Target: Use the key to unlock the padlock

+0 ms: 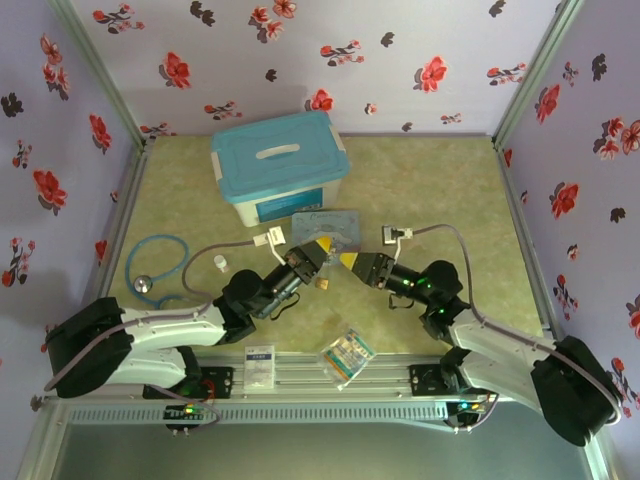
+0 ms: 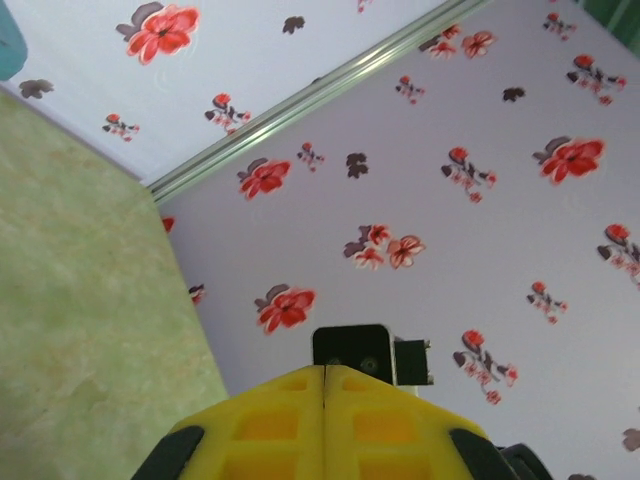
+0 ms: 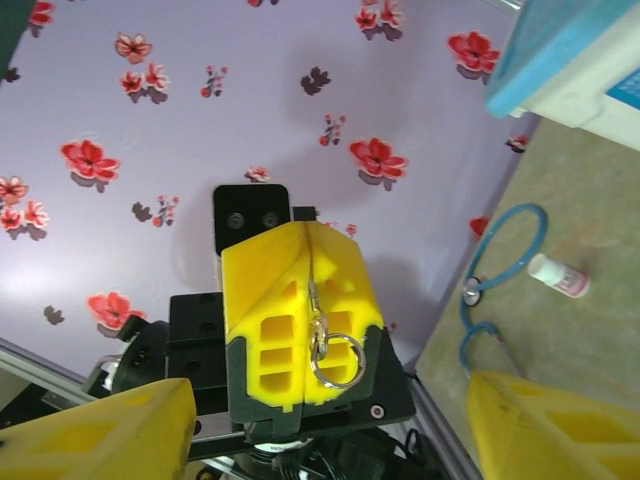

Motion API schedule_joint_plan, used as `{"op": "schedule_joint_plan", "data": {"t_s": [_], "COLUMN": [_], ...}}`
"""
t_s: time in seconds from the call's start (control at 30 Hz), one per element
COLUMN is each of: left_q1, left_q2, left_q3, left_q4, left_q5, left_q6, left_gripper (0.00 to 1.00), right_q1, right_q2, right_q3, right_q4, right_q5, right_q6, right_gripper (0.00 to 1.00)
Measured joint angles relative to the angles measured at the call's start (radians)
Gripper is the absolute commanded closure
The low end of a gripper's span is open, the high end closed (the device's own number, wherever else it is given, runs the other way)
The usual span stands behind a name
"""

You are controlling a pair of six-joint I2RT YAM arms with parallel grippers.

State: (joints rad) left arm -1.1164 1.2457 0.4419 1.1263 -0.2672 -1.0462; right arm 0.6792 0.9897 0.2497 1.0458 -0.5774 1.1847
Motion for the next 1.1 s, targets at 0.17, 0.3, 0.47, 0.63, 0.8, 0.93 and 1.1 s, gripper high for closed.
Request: {"op": "schedule_joint_plan", "data": {"t_s": [0.17, 0.3, 0.47, 0.63, 0.8, 0.93, 1.1], "left_q1": [0.0, -0.003, -0.004, -0.004, -0.005, -0.005, -0.005], "left_q2": [0.015, 0.023, 0.023, 0.023, 0.038, 0.04, 0.04], "left_q3": [-0.002, -0.002, -0.002, -0.003, -0.005, -0.005, -0.006], "left_q4": [0.058, 0.084, 0.093, 0.093, 0.097, 0.103, 0.112], "left_q5": [-0.019, -0.022, -0.022, -0.022, -0.029, -0.03, -0.033], "left_q6": [-0.002, -0.002, -0.002, -0.003, -0.01, -0.018, -0.018], "left_gripper": [1.0, 1.0, 1.0, 1.0, 1.0, 1.0, 1.0], "right_q1": [0.034, 0.044, 0.047, 0.047, 0.047, 0.047, 0.047], "right_q2": [0.08, 0.165, 0.208, 0.201, 0.176, 0.175, 0.178], "right_q3": [0.021, 0.025, 0.036, 0.041, 0.044, 0.044, 0.045], "right_q4": [0.082, 0.173, 0.234, 0.251, 0.251, 0.249, 0.248], "right_q5": [0.013, 0.022, 0.026, 0.032, 0.035, 0.043, 0.048], "right_q6": [0.01, 0.037, 0.056, 0.053, 0.046, 0.046, 0.046], "right_gripper": [0.38, 0.46, 0.53, 0.63, 0.7, 0.78, 0.77]}}
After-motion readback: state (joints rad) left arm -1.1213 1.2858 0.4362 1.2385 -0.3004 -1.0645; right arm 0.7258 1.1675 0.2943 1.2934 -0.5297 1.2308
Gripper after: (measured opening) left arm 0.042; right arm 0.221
